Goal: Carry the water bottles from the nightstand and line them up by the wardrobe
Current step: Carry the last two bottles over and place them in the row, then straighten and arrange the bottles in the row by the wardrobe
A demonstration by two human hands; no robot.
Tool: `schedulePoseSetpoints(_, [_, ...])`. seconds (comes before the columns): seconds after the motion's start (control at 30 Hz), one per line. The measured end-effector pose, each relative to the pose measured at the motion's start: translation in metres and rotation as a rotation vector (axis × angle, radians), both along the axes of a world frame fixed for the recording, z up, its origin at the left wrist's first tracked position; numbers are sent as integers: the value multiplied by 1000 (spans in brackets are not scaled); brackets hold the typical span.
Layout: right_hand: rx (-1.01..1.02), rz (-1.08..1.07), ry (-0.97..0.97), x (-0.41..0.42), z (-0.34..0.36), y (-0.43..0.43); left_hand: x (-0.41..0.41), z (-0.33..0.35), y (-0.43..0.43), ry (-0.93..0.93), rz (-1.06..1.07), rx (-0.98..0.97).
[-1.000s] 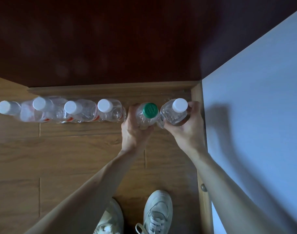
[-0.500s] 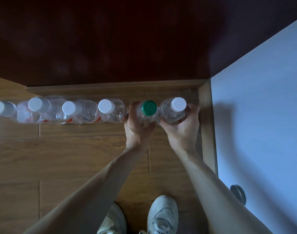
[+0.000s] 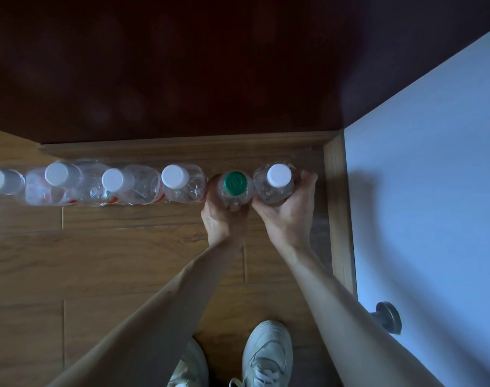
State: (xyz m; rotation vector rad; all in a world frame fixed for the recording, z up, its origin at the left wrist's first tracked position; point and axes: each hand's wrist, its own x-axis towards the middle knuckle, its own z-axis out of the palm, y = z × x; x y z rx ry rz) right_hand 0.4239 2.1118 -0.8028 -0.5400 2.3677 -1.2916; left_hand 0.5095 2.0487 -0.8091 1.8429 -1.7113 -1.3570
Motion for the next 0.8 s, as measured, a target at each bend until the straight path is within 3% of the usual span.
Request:
schedulePoseSetpoints(0.2, [126, 8, 7, 5, 11, 6, 2, 10, 1, -102, -81, 202])
schedulePoseSetpoints(0.4, [342, 199, -42, 24, 45, 45, 18, 45, 8, -275, -183, 455])
schedulePoseSetpoints(0.57, [597, 583, 23, 39, 100, 74, 49, 110, 12, -392, -539, 313])
schedulePoseSetpoints(0.8, [734, 740, 60, 53, 200, 91, 109, 214, 1, -541, -838, 87])
